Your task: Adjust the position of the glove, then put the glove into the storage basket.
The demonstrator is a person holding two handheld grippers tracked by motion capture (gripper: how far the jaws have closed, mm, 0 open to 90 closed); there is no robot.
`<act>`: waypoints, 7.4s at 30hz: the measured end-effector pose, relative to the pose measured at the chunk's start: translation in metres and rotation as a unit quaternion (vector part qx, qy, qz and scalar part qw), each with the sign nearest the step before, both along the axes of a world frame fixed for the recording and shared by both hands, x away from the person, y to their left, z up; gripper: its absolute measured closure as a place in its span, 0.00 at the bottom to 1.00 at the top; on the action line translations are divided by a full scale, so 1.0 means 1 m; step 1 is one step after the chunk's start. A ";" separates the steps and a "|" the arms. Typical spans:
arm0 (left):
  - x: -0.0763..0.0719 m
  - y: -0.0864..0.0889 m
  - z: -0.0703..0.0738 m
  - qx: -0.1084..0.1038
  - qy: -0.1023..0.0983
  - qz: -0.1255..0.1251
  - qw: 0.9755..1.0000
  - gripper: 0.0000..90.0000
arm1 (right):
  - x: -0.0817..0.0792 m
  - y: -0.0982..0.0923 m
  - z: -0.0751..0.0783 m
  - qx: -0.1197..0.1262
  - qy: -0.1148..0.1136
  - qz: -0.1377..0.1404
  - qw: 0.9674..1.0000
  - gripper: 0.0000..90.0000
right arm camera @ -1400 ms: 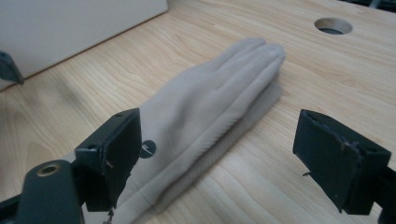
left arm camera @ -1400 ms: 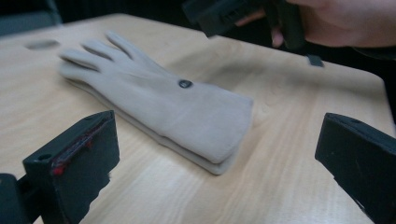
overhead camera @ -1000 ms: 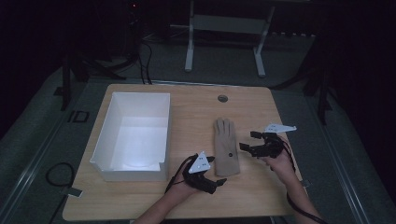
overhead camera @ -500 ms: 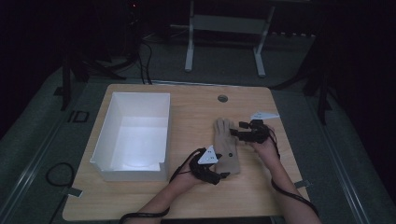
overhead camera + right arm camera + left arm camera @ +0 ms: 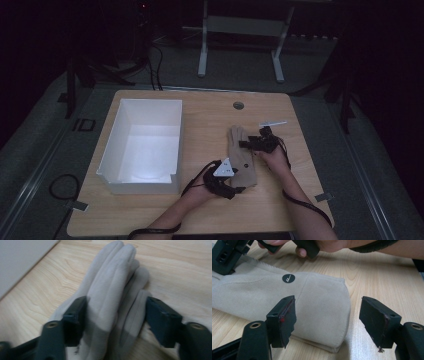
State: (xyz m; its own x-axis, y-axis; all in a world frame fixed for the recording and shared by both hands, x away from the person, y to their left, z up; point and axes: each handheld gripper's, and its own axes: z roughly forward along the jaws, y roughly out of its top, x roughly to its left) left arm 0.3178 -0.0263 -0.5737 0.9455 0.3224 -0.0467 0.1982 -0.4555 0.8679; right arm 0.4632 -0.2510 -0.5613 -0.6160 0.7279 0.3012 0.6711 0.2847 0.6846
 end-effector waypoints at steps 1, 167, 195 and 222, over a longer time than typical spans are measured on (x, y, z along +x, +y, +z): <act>0.000 0.000 0.000 0.000 0.002 -0.001 1.000 0.34 | 0.000 0.001 0.000 0.000 0.000 0.003 1.000 0.45; -0.051 0.250 0.133 0.126 -0.013 0.208 0.970 0.94 | -0.024 0.283 0.163 0.052 -0.103 0.173 0.978 0.80; -0.035 0.237 0.071 0.176 0.058 0.236 0.954 0.68 | -0.011 0.309 0.113 -0.054 -0.051 0.186 0.980 0.57; -0.040 0.223 0.120 -0.010 0.023 0.307 0.951 0.07 | -0.028 0.235 0.146 0.016 -0.081 0.204 0.976 0.18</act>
